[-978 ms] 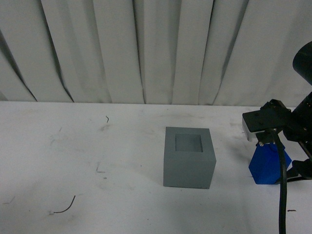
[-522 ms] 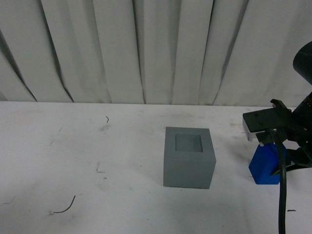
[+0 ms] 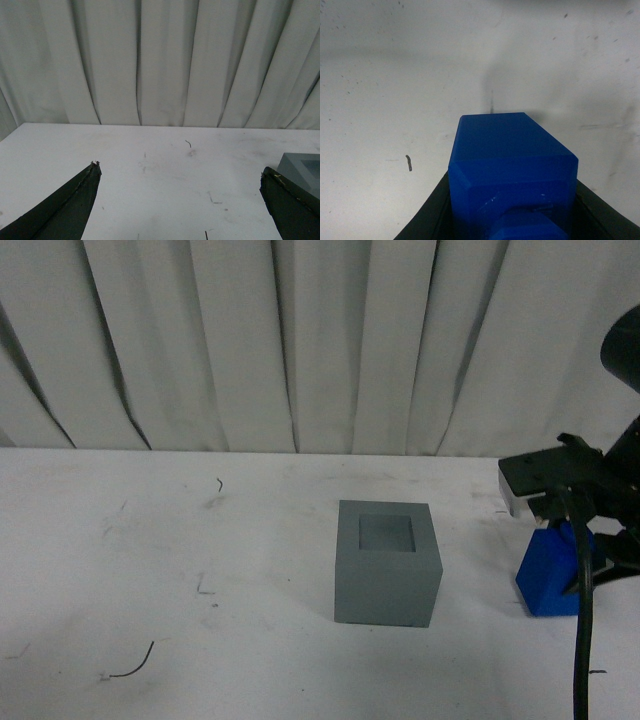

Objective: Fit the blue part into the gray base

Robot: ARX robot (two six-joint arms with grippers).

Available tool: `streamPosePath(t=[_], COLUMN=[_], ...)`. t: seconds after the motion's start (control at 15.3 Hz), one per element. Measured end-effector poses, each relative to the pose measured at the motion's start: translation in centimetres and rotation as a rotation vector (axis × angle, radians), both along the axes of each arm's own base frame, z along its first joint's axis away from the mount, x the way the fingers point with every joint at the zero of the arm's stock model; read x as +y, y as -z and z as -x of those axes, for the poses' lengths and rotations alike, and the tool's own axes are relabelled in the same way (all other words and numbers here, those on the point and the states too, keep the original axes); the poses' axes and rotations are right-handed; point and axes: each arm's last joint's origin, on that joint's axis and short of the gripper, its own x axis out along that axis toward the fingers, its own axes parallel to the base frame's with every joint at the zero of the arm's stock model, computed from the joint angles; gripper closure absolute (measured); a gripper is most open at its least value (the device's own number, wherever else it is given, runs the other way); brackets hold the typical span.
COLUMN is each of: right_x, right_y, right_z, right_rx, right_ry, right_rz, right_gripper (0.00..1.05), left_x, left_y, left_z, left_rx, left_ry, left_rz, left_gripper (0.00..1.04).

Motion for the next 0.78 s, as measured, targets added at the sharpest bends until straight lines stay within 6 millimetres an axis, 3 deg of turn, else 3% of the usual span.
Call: streamPosePath(t=[0.2,0.26,0.33,0.52,0.78], right_x=[1.9,3.1,4.8,7.0,9.7], right_y=[-5.0,-7.3,-8.0,-9.2,-8.2], right_z=[-0.3,-0.2,0.1,-0.2,-0.4], right_rx=[-0.067,-0.082,-0.058,-0.075,-0.035], right_ry=[-0.038,-0.063,-0.074,-0.065,-0.065], right_rz=[-0.015,-0.020,-0.023,-0.055,-0.081], right_gripper=[0.58,0.58,0.58,0.58,0.58], left_x=[0.0,0.0,0.0,0.0,0.0], left_y=[0.0,0.0,0.0,0.0,0.0], left_z=[0.0,0.0,0.0,0.0,0.0], left_rx=[0.000,0.000,0.000,0.000,0.000], left_ry=[0.000,0.000,0.000,0.000,0.000], left_rz=[0.000,0.000,0.000,0.000,0.000], left_gripper=[0.07,0.07,0.07,0.07,0.07])
